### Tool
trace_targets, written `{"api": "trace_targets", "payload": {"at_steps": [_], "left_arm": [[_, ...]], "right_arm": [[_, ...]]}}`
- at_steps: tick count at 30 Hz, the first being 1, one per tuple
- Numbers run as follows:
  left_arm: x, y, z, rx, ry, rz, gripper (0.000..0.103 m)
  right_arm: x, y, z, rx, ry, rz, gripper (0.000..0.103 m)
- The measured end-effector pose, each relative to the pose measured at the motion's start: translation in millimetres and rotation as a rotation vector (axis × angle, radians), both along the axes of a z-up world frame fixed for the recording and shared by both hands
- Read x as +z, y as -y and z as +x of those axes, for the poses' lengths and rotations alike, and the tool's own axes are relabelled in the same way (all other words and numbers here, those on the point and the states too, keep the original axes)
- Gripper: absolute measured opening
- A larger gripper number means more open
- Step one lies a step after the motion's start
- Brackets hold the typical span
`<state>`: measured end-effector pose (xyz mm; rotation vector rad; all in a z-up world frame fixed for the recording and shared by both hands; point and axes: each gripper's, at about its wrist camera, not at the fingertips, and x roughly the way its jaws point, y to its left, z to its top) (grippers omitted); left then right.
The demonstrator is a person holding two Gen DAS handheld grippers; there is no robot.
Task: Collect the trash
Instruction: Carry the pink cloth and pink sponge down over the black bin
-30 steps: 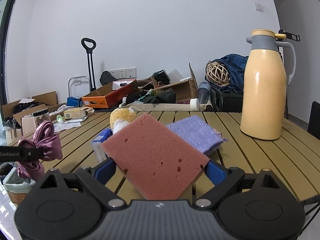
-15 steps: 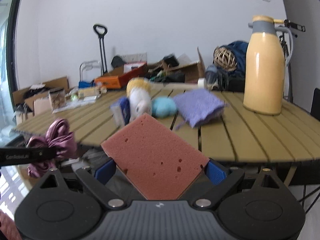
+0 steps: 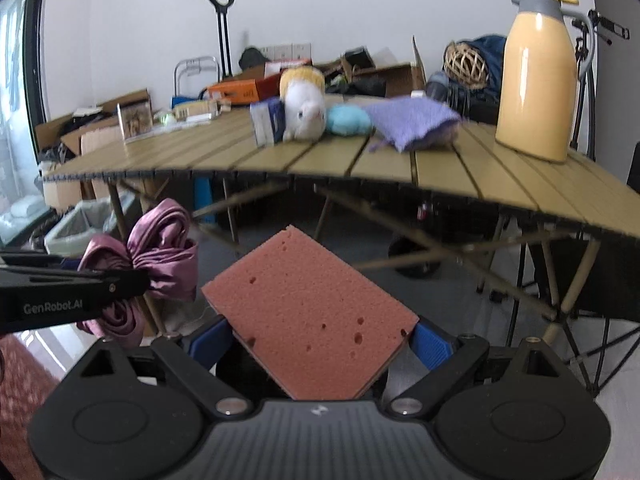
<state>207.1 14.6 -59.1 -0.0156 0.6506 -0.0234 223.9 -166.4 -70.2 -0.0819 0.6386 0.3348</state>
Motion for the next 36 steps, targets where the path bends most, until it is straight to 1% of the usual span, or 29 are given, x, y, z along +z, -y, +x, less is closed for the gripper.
{"api": "trace_targets", "payload": {"at_steps": [7, 15, 21, 27, 36], "left_arm": [[-21.5, 4.0, -7.5, -0.021, -0.096, 0.016, 0.031], [-65.0, 5.1, -14.9, -0.042, -0.269, 0.057, 0.031], [-89.9, -9.2, -15.8, -0.024, -0.387, 0.051, 0.031], [-96.1, -22.0, -7.3, 0.017, -0.444, 0.033, 0.031], [-91.9, -16.7, 11.1, 0.022, -0.489, 0.044, 0.031]], "right_arm": [[-23.3, 5.5, -14.3, 0.0, -0.096, -0.029, 0.095], [-52.8, 12.7, -20.5, -0.014, -0.213, -0.062, 0.095], [-62.8, 21.2, -14.8, -0.055, -0.258, -0.062, 0.095], [-69.8, 33.7, -3.0, -0.111, -0.289, -0.046, 0.095], [-76.8, 49.5, 8.7, -0.186, -0.31, -0.036, 0.095]]}}
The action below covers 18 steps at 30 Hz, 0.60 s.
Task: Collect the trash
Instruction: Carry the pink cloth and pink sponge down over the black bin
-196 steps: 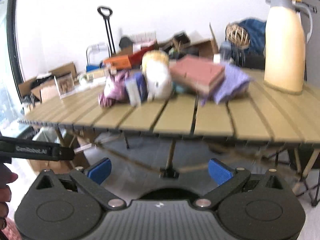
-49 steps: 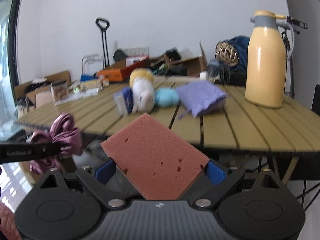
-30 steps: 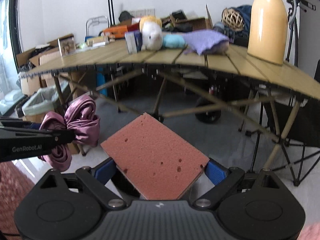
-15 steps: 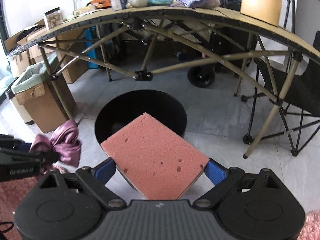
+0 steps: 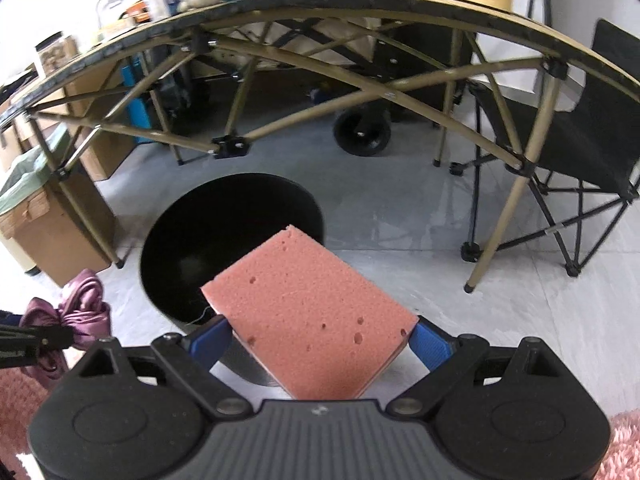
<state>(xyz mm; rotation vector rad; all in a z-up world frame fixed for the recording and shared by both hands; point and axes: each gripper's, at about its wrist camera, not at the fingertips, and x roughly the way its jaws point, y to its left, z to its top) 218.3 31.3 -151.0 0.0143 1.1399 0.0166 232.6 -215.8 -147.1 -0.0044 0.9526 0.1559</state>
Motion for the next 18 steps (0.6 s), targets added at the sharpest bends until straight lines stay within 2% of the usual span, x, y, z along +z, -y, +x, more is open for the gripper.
{"api": "trace_targets", "payload": {"at_steps": [4, 18], "left_arm": [[3.5, 6.6, 12.4, -0.002, -0.01, 0.034, 0.031], [15.3, 45.7, 66.3, -0.065, 0.007, 0.003, 0.031]], "right_arm": [[-4.5, 14.6, 6.8, -0.056, -0.011, 0.012, 0.095], [-17.9, 47.1, 21.3, -0.171, -0.042, 0.028, 0.095]]}}
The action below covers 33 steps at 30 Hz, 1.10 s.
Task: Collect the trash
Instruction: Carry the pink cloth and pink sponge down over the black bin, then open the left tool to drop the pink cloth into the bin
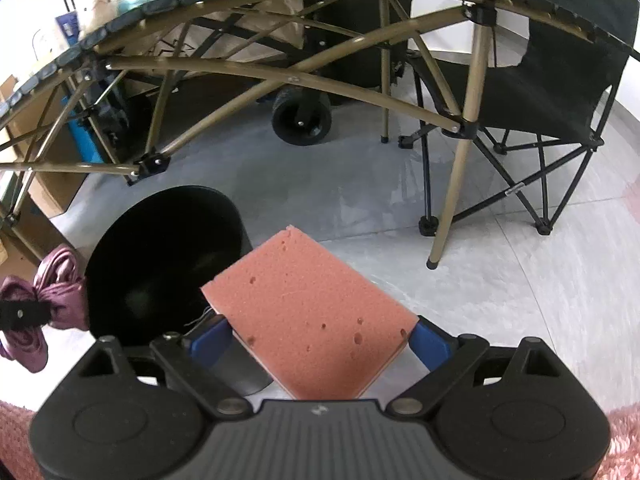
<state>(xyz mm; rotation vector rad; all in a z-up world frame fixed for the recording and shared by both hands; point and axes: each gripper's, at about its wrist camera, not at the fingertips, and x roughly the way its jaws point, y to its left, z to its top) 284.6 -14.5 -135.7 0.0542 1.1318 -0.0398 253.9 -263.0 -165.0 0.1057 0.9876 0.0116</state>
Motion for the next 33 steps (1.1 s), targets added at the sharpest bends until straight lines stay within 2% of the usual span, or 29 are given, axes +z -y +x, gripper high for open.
{"api": "trace_targets", "payload": {"at_steps": [16, 33], "left_arm": [[-11.3, 30.0, 46.4, 0.003, -0.036, -0.042, 0.031], [-26.0, 47.5, 75.1, 0.094, -0.089, -0.069, 0.033]], "right_arm": [[-16.1, 19.2, 7.6, -0.072, -0.059, -0.015, 0.095], [-27.5, 29.9, 10.1, -0.113, -0.108, -0.035, 0.095]]}}
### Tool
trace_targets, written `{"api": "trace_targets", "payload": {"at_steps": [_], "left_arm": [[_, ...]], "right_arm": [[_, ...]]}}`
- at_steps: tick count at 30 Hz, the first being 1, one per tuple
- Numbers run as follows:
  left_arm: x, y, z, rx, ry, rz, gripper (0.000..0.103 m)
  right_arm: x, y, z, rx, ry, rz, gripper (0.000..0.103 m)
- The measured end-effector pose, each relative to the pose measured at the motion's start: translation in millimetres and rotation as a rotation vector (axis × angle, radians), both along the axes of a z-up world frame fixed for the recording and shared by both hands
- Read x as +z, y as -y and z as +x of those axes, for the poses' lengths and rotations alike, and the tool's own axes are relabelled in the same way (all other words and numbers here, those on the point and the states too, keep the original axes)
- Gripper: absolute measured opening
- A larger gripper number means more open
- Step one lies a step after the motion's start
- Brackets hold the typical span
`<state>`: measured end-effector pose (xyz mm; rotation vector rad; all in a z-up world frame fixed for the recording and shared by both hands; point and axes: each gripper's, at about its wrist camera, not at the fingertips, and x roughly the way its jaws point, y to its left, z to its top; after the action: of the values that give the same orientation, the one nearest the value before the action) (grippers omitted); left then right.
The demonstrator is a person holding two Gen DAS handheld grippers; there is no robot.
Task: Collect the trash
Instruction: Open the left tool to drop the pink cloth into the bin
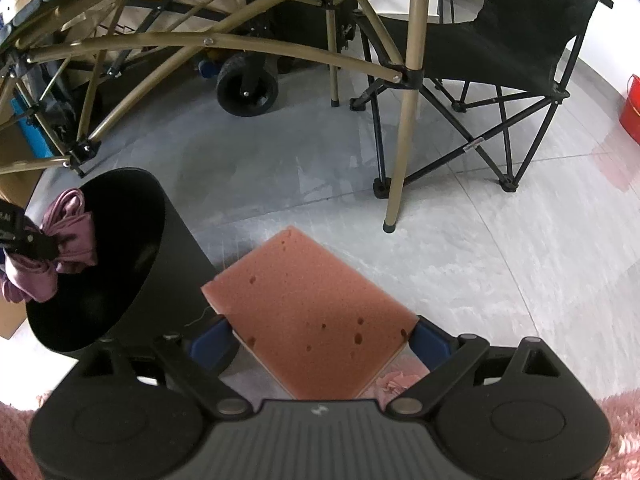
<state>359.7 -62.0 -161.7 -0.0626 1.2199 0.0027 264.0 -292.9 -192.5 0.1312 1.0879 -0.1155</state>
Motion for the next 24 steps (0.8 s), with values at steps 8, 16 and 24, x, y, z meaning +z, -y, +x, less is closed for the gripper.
{"api": "trace_targets", "payload": {"at_steps": [8, 16, 24], "left_arm": [[1.9, 3.8, -0.2, 0.022, 0.017, 0.025, 0.1], [-0.3, 1.3, -0.6, 0.032, -0.01, 0.022, 0.103], [0.6, -1.4, -2.1, 0.039, -0.017, 0.019, 0.103]], "right_arm": [[-0.5, 3.3, 1.1, -0.006, -0.003, 0.009, 0.095], [0.3, 2.8, -1.0, -0.003, 0.001, 0.011, 0.095], [0.4, 2.8, -0.9, -0.002, 0.002, 0.005, 0.095]]}}
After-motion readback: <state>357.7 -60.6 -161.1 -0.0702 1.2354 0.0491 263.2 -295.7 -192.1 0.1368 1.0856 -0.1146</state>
